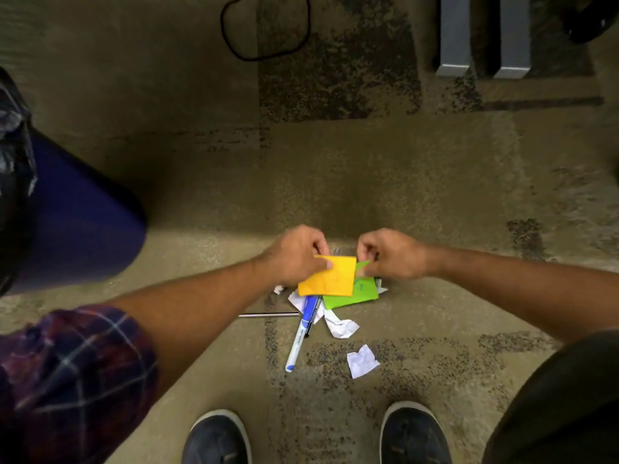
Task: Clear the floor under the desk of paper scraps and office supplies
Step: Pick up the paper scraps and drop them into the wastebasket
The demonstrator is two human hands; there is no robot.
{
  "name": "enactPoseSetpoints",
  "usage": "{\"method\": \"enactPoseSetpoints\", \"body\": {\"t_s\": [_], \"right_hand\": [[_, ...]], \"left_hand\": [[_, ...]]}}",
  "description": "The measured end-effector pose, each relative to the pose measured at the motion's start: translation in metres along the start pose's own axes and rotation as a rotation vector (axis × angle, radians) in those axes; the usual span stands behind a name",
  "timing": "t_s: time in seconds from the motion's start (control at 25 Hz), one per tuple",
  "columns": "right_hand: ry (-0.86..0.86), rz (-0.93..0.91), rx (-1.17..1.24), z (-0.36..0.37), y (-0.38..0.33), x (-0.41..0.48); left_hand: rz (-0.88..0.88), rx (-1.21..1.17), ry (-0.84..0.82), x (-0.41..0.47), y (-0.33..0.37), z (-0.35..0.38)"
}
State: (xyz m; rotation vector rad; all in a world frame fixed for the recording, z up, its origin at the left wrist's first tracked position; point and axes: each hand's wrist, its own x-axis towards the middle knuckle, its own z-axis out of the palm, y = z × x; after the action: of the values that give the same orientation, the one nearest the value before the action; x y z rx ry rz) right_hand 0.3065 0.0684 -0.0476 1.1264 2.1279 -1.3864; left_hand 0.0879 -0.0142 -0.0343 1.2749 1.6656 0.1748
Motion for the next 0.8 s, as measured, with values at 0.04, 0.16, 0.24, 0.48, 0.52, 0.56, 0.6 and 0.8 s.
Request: {"method": "enactPoseSetpoints", "body": {"t_s": [0.04,0.16,0.24,0.48,0.52,0.56,0.6,0.8], "right_hand": [[0.011,0.019,0.108,-0.009,0.001,0.0],[0.186,0.039,0.303,-0.039,0.004,0.005],[0.325,0.089,0.397,-0.055,0.007,0.013],[0.481,0.228,0.425,-0.051,0.021,0.029],[0.522,0.218,0.322,-0.048,0.023,0.028],[0.571,0.186,0.149,-0.044,0.025,0.027],[0.611,0.118,-0.045,-0.04,0.026,0.023],[0.315,-0.211,-0.421,-0.007,0.008,0.0]], "left_hand": [[-0.033,-0.1,0.034,0.006,0.002,-0.011],[-0.092,-0.281,0.18,0.023,0.004,-0.044],[-0.115,-0.417,0.261,0.033,0.001,-0.061],[-0.272,-0.378,0.439,0.053,-0.021,-0.066],[-0.273,-0.343,0.446,0.053,-0.024,-0.063],[-0.27,-0.299,0.439,0.052,-0.025,-0.062],[-0.263,-0.2,0.418,0.051,-0.026,-0.061],[0.042,0.425,0.308,0.032,-0.023,-0.059]]}}
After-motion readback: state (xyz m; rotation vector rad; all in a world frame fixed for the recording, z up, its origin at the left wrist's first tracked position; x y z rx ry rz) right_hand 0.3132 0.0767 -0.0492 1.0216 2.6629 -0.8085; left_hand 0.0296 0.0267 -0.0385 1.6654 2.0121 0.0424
